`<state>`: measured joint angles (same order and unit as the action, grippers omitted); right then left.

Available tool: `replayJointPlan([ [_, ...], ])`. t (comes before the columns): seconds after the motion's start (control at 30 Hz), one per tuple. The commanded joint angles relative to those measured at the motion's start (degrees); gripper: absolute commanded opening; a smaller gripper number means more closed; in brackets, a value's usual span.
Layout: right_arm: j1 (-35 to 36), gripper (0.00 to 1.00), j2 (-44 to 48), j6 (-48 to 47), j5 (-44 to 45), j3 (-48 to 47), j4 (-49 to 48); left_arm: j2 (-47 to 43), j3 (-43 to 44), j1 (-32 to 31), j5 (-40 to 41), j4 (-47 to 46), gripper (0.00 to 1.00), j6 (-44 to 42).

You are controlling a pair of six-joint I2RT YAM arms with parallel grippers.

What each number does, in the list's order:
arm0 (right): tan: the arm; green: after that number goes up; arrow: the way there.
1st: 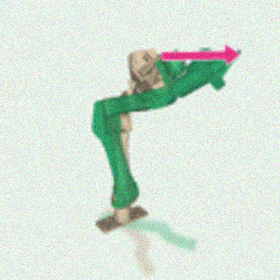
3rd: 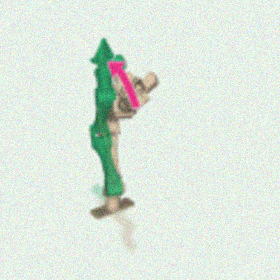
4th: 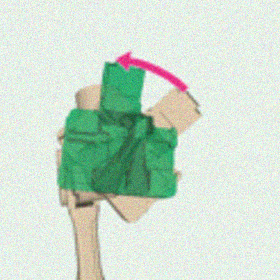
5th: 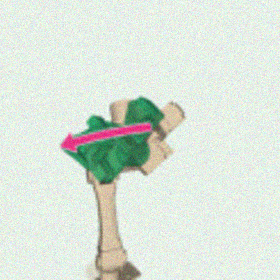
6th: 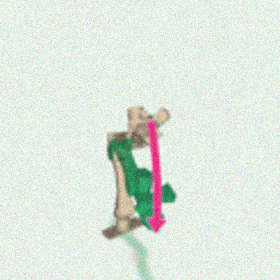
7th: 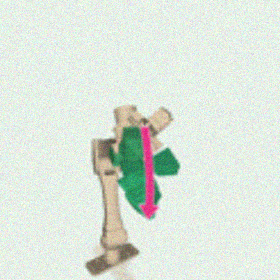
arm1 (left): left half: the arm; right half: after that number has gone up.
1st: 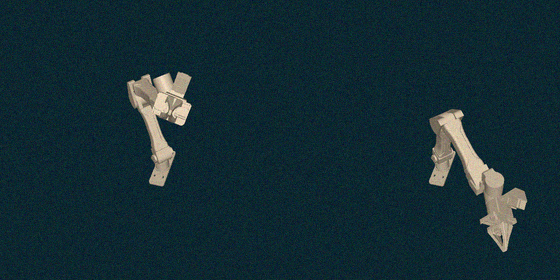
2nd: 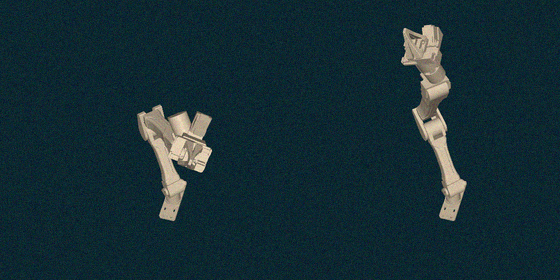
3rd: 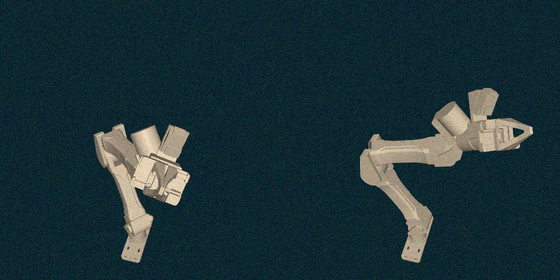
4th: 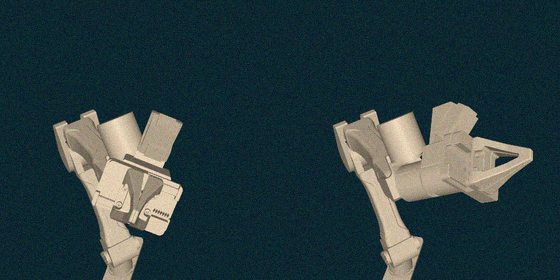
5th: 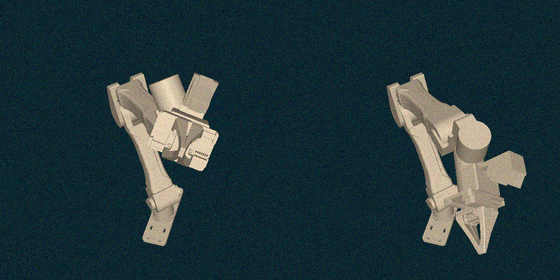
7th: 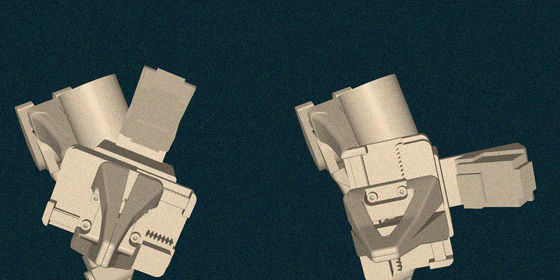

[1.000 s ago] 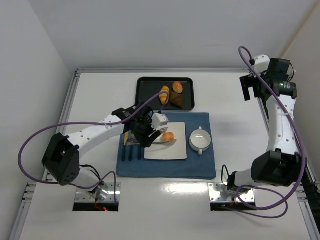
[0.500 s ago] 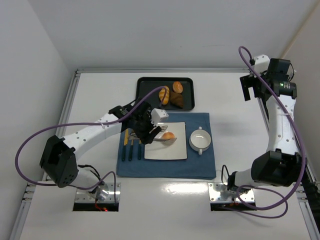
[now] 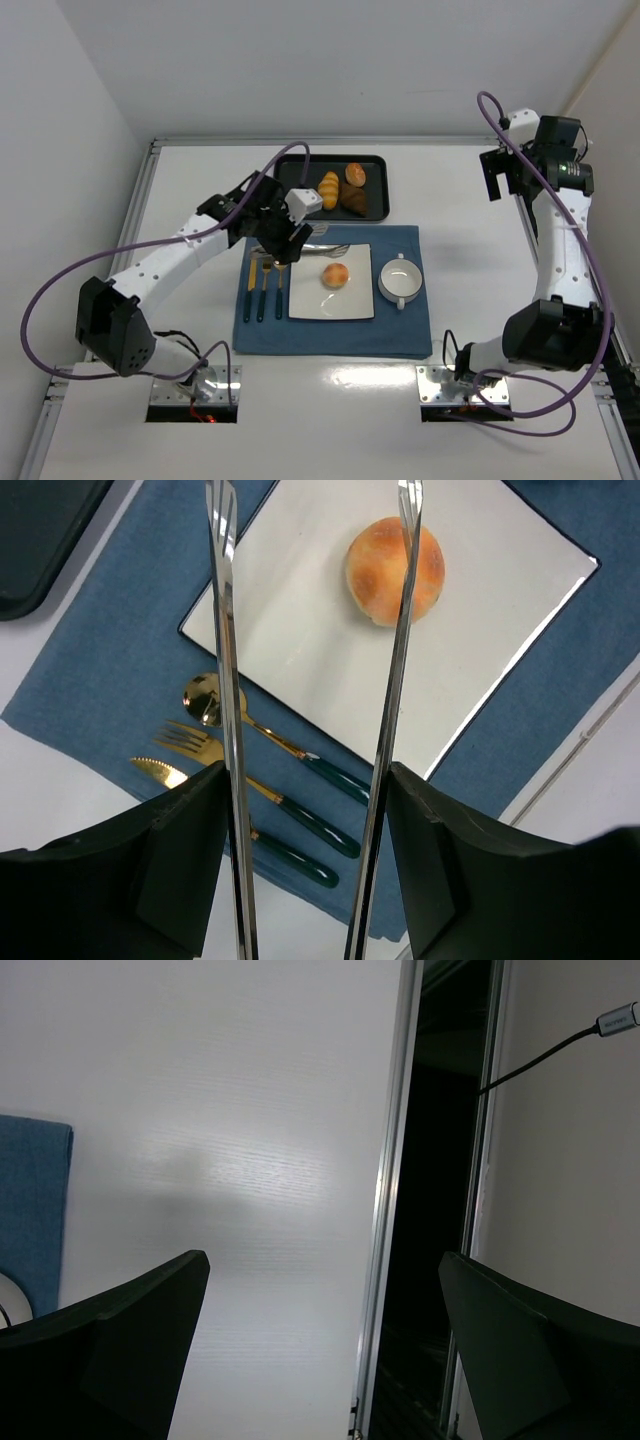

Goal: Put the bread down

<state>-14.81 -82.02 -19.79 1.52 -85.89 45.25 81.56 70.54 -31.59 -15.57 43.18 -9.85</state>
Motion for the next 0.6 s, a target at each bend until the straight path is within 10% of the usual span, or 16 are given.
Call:
replayJointPlan([
  [0.0, 0.3, 1.0, -1.0, 0.0, 0.0, -3.1, -1.6, -3.4, 1.6, 2.1, -1.8, -0.4, 0.58, 0.9],
  [0.57, 0.3, 1.0, -1.5, 0.0, 0.0, -4.7, -1.6, -6.9, -4.4, 28.5, 17.8, -21.5, 0.58, 6.0],
])
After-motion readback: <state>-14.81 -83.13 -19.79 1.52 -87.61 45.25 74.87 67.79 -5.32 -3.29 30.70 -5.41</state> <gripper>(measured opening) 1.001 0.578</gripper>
